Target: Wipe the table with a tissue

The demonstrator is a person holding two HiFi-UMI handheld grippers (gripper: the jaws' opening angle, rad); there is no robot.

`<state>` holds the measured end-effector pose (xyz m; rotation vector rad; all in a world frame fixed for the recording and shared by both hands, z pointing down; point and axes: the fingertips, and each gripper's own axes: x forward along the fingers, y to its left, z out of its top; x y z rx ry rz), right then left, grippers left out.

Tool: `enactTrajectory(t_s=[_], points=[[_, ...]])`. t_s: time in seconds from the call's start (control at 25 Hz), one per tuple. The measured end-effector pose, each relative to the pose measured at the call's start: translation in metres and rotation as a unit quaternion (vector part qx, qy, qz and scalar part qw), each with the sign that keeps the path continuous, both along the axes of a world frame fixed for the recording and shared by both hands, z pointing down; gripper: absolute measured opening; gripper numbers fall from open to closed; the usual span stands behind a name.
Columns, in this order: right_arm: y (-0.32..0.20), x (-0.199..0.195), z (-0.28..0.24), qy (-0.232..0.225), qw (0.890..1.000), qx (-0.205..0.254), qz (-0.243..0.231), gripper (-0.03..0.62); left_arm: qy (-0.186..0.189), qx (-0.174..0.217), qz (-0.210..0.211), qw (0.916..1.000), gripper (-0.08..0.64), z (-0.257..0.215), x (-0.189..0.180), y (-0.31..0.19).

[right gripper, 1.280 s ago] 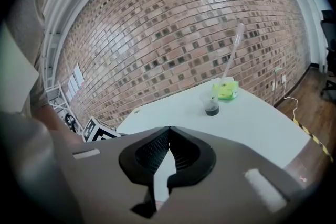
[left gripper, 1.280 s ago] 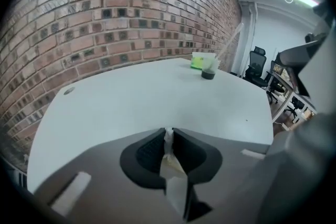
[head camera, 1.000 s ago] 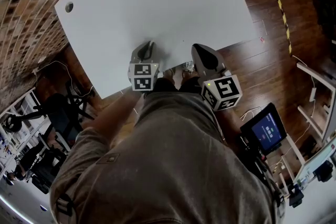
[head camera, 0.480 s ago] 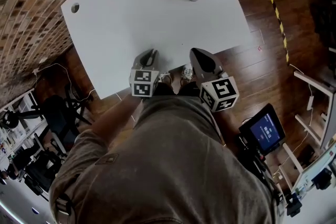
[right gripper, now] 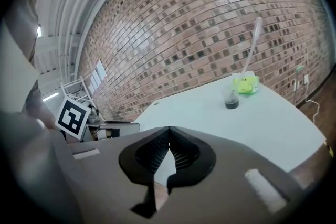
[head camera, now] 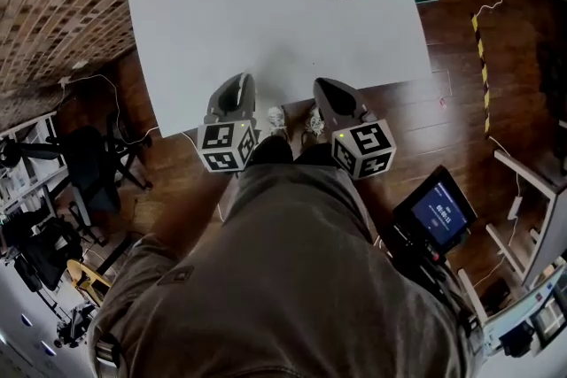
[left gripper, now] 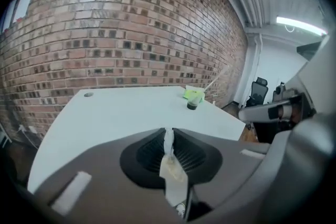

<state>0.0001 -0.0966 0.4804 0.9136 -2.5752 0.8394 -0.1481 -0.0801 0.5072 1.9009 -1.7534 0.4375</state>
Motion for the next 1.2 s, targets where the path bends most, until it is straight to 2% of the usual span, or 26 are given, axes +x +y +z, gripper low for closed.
enactTrajectory(t_s=[0.4,0.6,0.88,1.2], points=[[0.021,-0.012,-0.011,0.011,0.999,0.03,-0.045,0.011,0.032,0.053,-0.03,0.9976,0.038,-0.024,0.014,0.034],[0.078,-0.019,-0.041,0.016,0.997,0.058,-0.054,0.011,0.05,0.09,-0.04,0.9939,0.038,-0.053,0.01,0.087],[0.152,-0.019,-0.059,0.031,0.996,0.07,-0.049,0.011,0.084,0.106,-0.05,0.9895,0.038,-0.061,0.01,0.155],[0.168,-0.023,-0.071,0.017,0.995,0.084,-0.053,0.011,0.088,0.131,-0.048,0.9863,0.038,-0.078,0.017,0.171]])
